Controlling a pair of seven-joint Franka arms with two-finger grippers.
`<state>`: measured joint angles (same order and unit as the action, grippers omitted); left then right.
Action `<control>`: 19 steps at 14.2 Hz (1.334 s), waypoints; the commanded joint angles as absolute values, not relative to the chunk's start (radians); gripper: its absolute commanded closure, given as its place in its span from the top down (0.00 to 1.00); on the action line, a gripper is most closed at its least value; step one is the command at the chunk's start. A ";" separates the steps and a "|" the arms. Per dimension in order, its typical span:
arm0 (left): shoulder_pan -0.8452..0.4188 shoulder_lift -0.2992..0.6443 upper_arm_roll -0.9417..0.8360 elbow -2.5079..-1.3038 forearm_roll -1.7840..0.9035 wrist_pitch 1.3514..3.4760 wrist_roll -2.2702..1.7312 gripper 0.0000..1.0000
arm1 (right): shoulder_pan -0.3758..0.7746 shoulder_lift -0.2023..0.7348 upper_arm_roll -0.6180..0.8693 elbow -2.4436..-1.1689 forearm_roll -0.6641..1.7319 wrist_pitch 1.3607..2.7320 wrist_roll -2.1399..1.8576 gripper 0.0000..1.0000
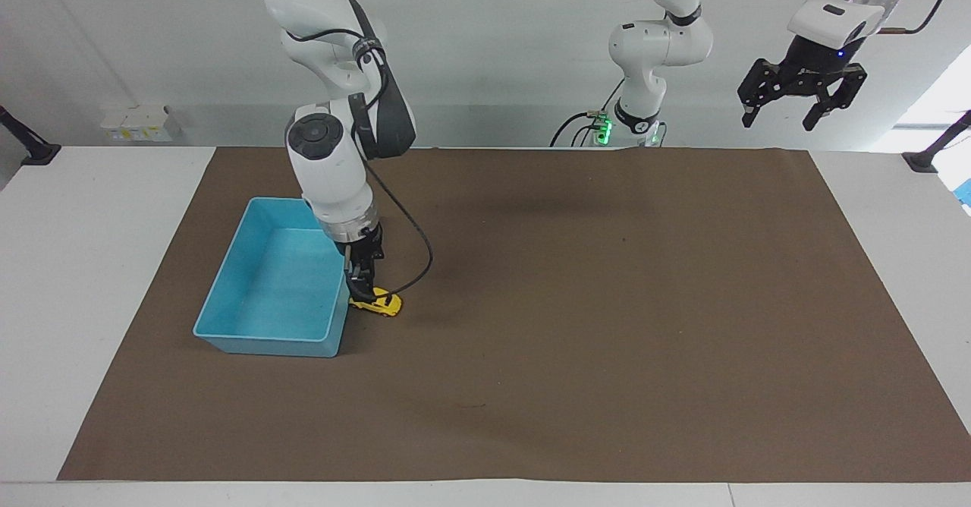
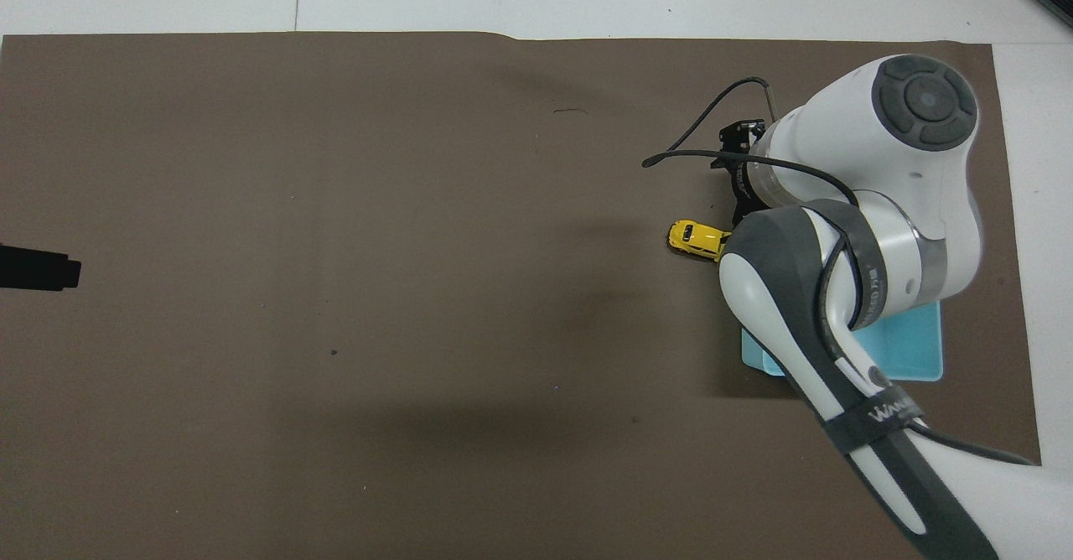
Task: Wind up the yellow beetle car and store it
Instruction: 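Lower the right gripper over the car beside the bin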
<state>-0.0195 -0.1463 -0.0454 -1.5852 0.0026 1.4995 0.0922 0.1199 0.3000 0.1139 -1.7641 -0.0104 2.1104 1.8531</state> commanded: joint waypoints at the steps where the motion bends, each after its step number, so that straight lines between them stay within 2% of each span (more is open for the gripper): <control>1: -0.017 -0.153 -0.041 -1.578 -0.014 1.482 0.097 1.00 | 0.106 0.310 0.124 -1.810 -0.040 2.166 1.891 1.00; 11: -0.017 -0.153 -0.041 -1.578 -0.014 1.482 0.097 1.00 | 0.103 0.344 0.121 -1.962 -0.101 2.377 1.934 1.00; 15: -0.017 -0.153 -0.041 -1.578 -0.014 1.482 0.097 1.00 | 0.103 0.350 0.123 -1.982 -0.101 2.398 1.962 1.00; 16: -0.017 -0.153 -0.041 -1.578 -0.012 1.480 0.097 1.00 | 0.103 0.351 0.123 -1.982 -0.103 2.405 1.960 0.88; 17: -0.017 -0.153 -0.041 -1.578 -0.014 1.482 0.097 1.00 | 0.104 0.351 0.123 -1.982 -0.103 2.405 1.956 0.61; 18: -0.017 -0.153 -0.041 -1.578 -0.012 1.482 0.097 1.00 | 0.107 0.351 0.124 -1.980 -0.103 2.405 1.951 0.30; 19: -0.017 -0.153 -0.041 -1.578 -0.012 1.482 0.097 1.00 | 0.113 0.351 0.124 -1.979 -0.103 2.404 1.951 0.09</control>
